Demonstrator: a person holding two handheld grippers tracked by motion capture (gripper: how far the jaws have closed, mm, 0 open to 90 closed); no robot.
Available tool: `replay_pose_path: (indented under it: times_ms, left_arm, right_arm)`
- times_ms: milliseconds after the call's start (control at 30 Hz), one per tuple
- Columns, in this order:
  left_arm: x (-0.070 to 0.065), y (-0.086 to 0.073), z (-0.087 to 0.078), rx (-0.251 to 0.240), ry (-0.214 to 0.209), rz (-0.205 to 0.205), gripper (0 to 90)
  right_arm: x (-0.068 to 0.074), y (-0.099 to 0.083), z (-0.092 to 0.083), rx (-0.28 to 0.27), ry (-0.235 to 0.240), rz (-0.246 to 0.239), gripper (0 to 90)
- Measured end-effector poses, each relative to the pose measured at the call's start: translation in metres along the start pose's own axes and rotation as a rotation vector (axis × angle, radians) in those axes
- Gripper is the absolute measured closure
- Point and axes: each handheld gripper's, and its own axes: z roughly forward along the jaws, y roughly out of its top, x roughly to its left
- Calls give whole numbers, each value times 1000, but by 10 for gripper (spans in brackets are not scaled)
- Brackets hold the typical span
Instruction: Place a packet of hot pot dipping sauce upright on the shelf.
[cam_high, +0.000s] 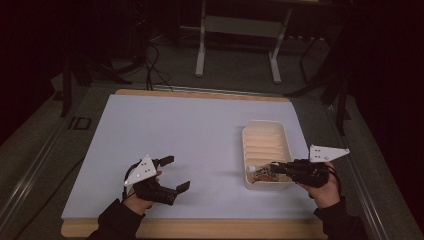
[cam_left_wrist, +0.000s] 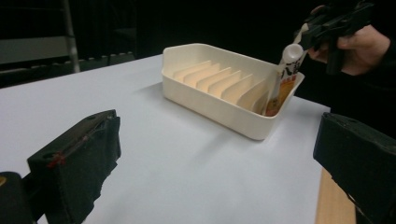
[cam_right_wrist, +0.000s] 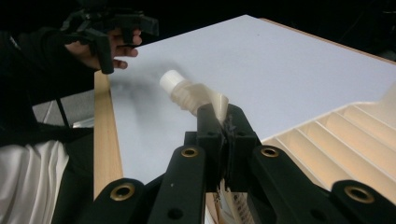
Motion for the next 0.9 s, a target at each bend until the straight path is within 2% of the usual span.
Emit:
replay_pose_path:
  times_ms: [200,267,300,333,367,433,533,600,633,667,700,767,867,900]
  left_arm:
    - [0,-1,1,6,3,6,8]
    - [0,-2,1,8,5,8,8]
    - [0,-2,1,10,4,7,8]
    - [0,-2,1,9,2,1,8]
    - [0,-3,2,13,2,1,8]
    - [0,-3,2,12,1,1,8]
    - [0,-3,2,17,4,10,8]
    - [-1,-3,2,17,4,14,8]
    - [-1,-3,2,17,1,15,8]
    - [-1,-3,2,18,0,14,8]
    - [-1,-3,2,16,-1,14,8]
    - [-1,-2,1,16,0,18,8]
    - [-1,-1,1,15,4,22,8]
    - [-1,-1,0,13,6,22,8]
  right_arm:
    - [2,-5,-8,5,-44,10,846]
    - [2,-5,-9,6,-49,17,813]
    - [3,-5,-12,-11,-60,43,751]
    - [3,-5,-12,-11,-60,43,751]
    - [3,-3,-14,-10,-80,38,702]
    - [4,1,-14,-12,-91,46,676]
    - [8,10,-16,-28,-116,27,606]
    - [10,14,-16,-39,-124,18,597]
    - [15,24,-17,-53,-136,-8,562]
    - [15,24,-17,-53,-136,-8,562]
    - [20,34,-17,-60,-156,-31,520]
    - [23,37,-16,-64,-157,-43,511]
    - [31,51,-12,-84,-154,-68,453]
    - [38,59,-5,-89,-147,-82,375]
